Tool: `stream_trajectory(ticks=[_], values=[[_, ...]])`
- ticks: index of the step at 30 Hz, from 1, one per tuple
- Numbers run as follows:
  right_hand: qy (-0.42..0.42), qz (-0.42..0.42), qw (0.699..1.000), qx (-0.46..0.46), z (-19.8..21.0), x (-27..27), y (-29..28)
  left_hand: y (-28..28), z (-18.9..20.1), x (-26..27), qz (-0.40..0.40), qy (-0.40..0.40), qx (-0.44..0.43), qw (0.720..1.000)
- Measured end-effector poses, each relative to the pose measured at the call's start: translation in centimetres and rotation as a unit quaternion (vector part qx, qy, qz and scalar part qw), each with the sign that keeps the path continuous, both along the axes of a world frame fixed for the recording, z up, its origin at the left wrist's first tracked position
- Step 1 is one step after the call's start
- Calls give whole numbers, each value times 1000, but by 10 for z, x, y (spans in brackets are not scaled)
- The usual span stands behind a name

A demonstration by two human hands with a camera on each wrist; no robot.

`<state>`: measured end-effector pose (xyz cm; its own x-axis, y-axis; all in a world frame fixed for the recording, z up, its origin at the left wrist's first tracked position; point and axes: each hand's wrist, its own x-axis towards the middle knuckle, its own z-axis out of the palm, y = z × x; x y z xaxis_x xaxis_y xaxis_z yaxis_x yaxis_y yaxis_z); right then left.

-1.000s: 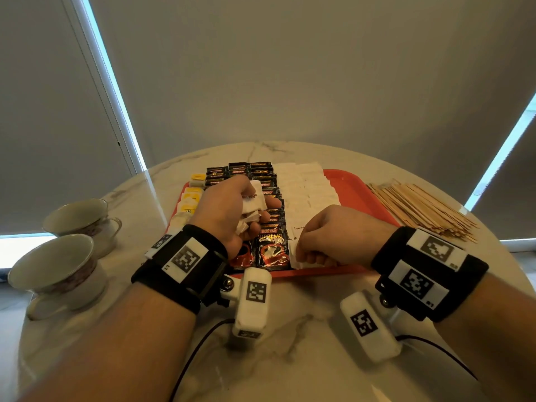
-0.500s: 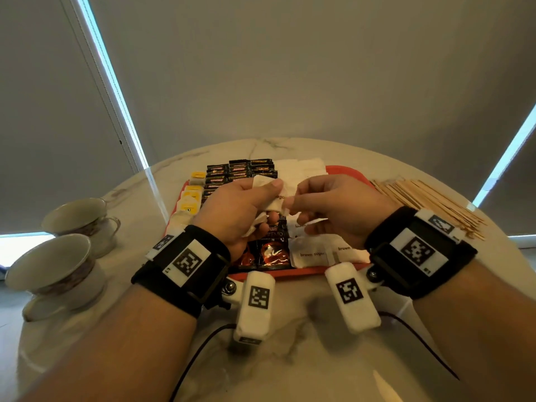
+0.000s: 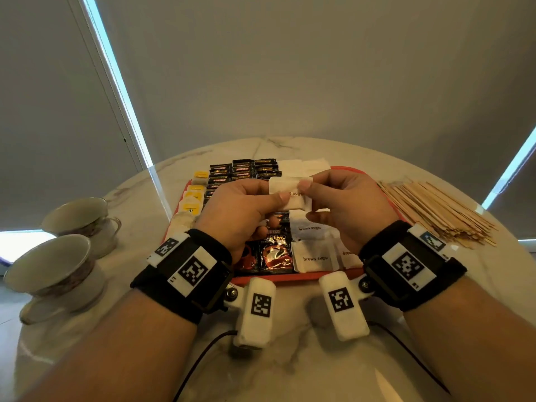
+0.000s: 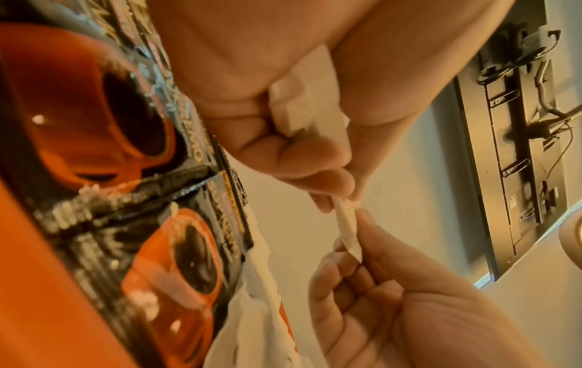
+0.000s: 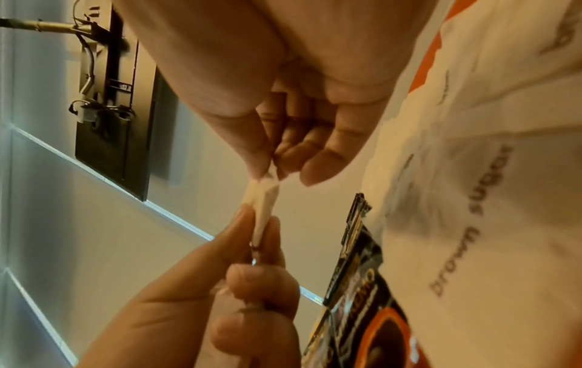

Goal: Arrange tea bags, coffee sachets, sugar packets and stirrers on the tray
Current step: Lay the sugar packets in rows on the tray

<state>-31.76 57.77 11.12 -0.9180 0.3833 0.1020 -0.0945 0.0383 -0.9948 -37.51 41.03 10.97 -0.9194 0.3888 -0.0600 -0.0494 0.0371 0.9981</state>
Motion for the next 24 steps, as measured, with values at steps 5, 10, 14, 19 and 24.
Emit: stream_trajectory(ticks=[5, 10, 14, 19, 24], values=[[-25, 36, 999, -22, 5, 6, 5, 3, 2, 3, 2, -11, 15, 1000], [-74, -13, 997, -14, 10, 18, 20, 6, 4, 5, 16, -40, 34, 999], [-142, -37, 989, 21, 8, 40, 41, 5, 5, 6, 4, -51, 21, 998], [-218, -72, 973, 36, 6, 62, 51, 12, 7, 18, -32, -51, -2, 998], [-252, -79, 961, 83, 2, 67, 55, 18, 10, 27, -41, -77, 17, 996]])
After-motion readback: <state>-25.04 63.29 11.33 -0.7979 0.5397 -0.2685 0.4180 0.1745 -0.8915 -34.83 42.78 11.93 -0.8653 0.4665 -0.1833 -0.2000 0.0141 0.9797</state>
